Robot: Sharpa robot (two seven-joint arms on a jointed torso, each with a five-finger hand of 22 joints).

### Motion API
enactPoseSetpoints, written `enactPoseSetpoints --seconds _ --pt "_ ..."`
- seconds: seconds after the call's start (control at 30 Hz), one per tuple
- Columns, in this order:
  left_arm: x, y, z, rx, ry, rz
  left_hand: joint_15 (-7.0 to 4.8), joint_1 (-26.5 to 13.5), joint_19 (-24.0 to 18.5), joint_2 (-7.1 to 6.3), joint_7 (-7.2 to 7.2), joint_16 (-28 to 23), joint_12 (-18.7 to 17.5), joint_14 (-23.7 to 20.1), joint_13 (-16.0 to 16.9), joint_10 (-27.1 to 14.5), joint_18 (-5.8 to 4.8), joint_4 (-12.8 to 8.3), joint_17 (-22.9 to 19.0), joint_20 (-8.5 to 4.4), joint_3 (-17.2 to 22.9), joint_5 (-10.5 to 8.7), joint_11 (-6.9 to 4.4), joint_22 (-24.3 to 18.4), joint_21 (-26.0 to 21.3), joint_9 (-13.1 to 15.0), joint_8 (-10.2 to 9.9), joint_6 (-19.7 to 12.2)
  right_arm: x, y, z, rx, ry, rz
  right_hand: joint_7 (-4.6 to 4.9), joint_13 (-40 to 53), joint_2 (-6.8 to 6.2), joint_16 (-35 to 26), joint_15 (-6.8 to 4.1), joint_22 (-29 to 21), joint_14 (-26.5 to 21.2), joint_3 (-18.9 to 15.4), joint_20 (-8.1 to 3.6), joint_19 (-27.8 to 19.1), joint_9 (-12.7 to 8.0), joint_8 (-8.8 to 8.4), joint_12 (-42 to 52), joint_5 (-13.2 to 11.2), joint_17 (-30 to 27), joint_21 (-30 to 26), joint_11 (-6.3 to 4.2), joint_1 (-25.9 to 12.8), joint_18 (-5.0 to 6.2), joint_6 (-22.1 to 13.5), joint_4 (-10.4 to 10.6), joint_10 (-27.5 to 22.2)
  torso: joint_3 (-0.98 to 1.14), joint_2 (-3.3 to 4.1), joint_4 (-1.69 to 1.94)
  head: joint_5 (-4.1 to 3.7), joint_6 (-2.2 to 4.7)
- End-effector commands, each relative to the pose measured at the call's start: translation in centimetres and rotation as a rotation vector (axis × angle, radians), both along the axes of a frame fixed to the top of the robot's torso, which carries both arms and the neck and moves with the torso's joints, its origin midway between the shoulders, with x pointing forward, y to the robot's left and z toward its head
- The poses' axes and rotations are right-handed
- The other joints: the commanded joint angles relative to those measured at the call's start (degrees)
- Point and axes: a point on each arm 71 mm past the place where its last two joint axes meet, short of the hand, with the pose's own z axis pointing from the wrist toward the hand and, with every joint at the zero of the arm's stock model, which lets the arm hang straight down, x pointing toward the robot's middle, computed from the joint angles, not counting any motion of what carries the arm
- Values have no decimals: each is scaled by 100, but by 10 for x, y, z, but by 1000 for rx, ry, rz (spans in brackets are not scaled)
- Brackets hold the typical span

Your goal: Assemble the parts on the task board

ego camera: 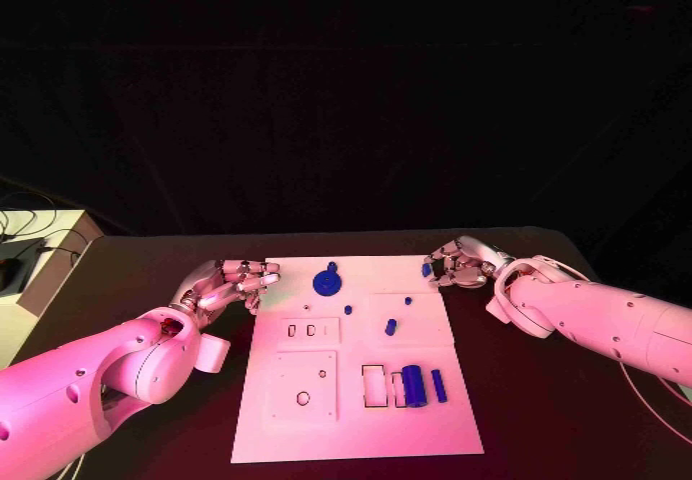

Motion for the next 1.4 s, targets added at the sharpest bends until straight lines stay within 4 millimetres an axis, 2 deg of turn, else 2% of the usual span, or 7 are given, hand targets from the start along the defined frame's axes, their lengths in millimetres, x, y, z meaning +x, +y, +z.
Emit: enactPoseSetpoints --seconds 0.03,0.33,0.67,0.77,0.83,1.17,1.4 --pt "-1 -2 1 -4 -10 -18 -5 -34 -37 -1 -14 20 -15 -9 -9 -23 101 20 -5 -3 25 6 11 5 39 4 10 -30 1 0 -1 1 5 -7 35 5 19 42 14 942 40 7 14 297 -5 -35 28 45 7 29 7 -55 -15 2 42 45 0 0 -3 0 4" --pt "-1 -1 1 -3 -7 -15 -3 -51 -40 9 -11 17 -58 -15 -59 -8 105 42 -31 3 23 6 14 7 34 5 12 -40 3 1 -2 1 13 -10 36 13 206 49 13 943 39 45 16 296 -6 -36 33 52 15 41 3 -143 -14 42 121 42 4 -4 -4 8 -10" --pt "-1 0 1 -2 -5 -14 -3 -55 -38 16 -9 18 -60 -13 -67 -5 105 50 -36 2 24 6 14 7 33 4 12 -41 4 3 -2 3 16 -8 33 40 400 64 6 947 41 183 12 291 -12 -39 50 8 36 67 -6 -197 -18 77 68 39 5 -1 -5 9 -26" --pt "-1 0 1 -1 -4 -14 -3 -55 -38 16 -9 18 -60 -13 -67 -5 105 50 -36 2 24 6 14 7 33 4 12 -41 4 4 -2 3 18 -6 33 42 405 65 6 947 42 189 12 291 -12 -39 51 6 37 71 -6 -200 -19 78 66 38 4 0 -6 15 -32" --pt "-1 0 1 -1 -4 -13 -3 -58 -36 24 -9 22 -61 -11 -74 -3 106 58 -43 3 26 6 14 8 32 4 12 -40 4 4 -2 4 20 -5 30 58 405 75 5 950 41 273 7 287 -11 -36 57 -6 54 96 -7 -282 -25 84 -20 47 4 1 -7 18 -34" --pt "-1 1 1 1 -3 -9 -3 -58 -36 24 -9 22 -61 -11 -74 -3 106 58 -43 3 26 6 14 8 32 4 12 -40 5 5 -3 4 25 -4 25 61 384 74 3 953 44 258 7 289 -10 -35 61 -25 57 109 -9 -269 -26 95 -35 58 5 -2 -7 22 -56" --pt "-1 2 1 3 -2 -6 -3 -56 -35 25 -9 23 -60 -11 -76 -3 106 57 -45 3 26 6 14 8 32 4 12 -40 5 5 -3 3 29 -3 -13 89 457 85 -13 957 48 294 -3 290 -7 -29 84 -15 70 130 -33 -279 -31 254 -23 80 7 -6 -7 28 -55"
